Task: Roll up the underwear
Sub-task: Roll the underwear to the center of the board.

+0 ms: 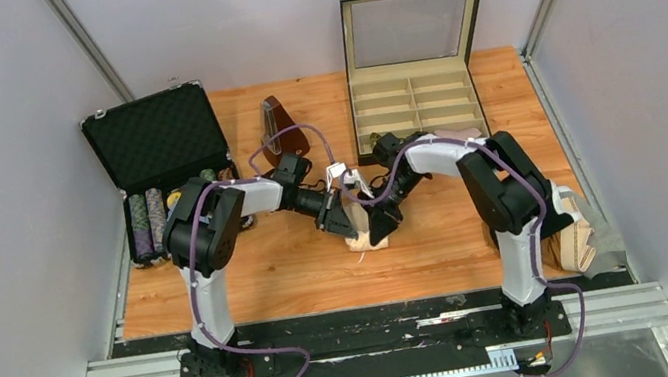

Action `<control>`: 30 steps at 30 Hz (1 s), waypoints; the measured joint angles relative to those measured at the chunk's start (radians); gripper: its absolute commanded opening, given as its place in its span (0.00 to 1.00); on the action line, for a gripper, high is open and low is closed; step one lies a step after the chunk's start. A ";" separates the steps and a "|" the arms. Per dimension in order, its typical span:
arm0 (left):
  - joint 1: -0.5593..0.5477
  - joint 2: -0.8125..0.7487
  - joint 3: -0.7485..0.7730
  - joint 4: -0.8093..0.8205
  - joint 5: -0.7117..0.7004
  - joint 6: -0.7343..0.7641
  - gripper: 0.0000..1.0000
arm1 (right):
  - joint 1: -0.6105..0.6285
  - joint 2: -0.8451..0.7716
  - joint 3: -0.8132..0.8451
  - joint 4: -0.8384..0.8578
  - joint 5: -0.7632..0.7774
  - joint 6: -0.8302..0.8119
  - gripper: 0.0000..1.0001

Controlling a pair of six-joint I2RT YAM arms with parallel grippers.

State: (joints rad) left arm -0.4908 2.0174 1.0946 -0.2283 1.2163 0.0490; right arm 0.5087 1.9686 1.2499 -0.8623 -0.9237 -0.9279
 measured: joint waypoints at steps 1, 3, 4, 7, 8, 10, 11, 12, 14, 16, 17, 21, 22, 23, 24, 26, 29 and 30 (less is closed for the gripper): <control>0.003 0.000 0.000 0.019 -0.015 -0.045 0.04 | -0.013 0.025 0.023 -0.029 -0.021 -0.001 0.00; 0.015 0.000 -0.003 0.060 -0.031 -0.110 0.16 | -0.036 0.070 0.064 -0.077 -0.057 0.008 0.00; 0.018 0.000 -0.004 0.078 -0.039 -0.140 0.27 | -0.048 0.092 0.084 -0.098 -0.074 0.013 0.00; 0.029 -0.001 -0.016 0.138 -0.078 -0.206 0.44 | -0.078 0.154 0.137 -0.175 -0.098 0.031 0.00; 0.038 -0.005 -0.030 0.160 -0.097 -0.224 0.45 | -0.090 0.181 0.156 -0.206 -0.106 0.043 0.00; 0.061 -0.032 -0.076 0.204 -0.137 -0.244 0.48 | -0.116 0.238 0.193 -0.270 -0.131 0.072 0.00; 0.070 -0.055 -0.098 0.216 -0.156 -0.243 0.49 | -0.126 0.269 0.212 -0.306 -0.140 0.090 0.00; 0.077 -0.085 -0.125 0.229 -0.175 -0.235 0.50 | -0.132 0.291 0.226 -0.333 -0.147 0.106 0.00; 0.085 -0.166 -0.169 0.237 -0.218 -0.167 0.52 | -0.144 0.340 0.263 -0.394 -0.158 0.147 0.00; 0.063 -0.275 -0.199 0.234 -0.275 -0.040 0.54 | -0.147 0.376 0.297 -0.441 -0.156 0.178 0.00; 0.041 -0.326 -0.210 0.235 -0.299 0.028 0.56 | -0.147 0.394 0.318 -0.465 -0.152 0.195 0.00; -0.104 -0.509 -0.293 0.274 -0.396 0.363 0.62 | -0.147 0.455 0.384 -0.534 -0.148 0.255 0.00; -0.151 -0.545 -0.331 0.294 -0.424 0.463 0.62 | -0.147 0.468 0.396 -0.548 -0.149 0.270 0.00; -0.193 -0.571 -0.370 0.314 -0.445 0.549 0.63 | -0.147 0.478 0.407 -0.558 -0.150 0.278 0.00; -0.243 -0.590 -0.416 0.337 -0.467 0.651 0.63 | -0.147 0.484 0.419 -0.568 -0.148 0.280 0.00; -0.307 -0.593 -0.481 0.358 -0.504 0.795 0.63 | -0.145 0.497 0.442 -0.585 -0.142 0.279 0.00; -0.370 -0.573 -0.547 0.399 -0.578 0.956 0.63 | -0.145 0.511 0.472 -0.603 -0.135 0.278 0.00; -0.388 -0.564 -0.560 0.420 -0.603 0.991 0.63 | -0.145 0.513 0.477 -0.605 -0.133 0.278 0.00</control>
State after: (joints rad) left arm -0.8791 1.4536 0.5343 0.1917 0.6136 1.0397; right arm 0.3634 2.4817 1.7267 -1.4673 -1.0569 -0.6498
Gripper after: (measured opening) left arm 0.629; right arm 0.154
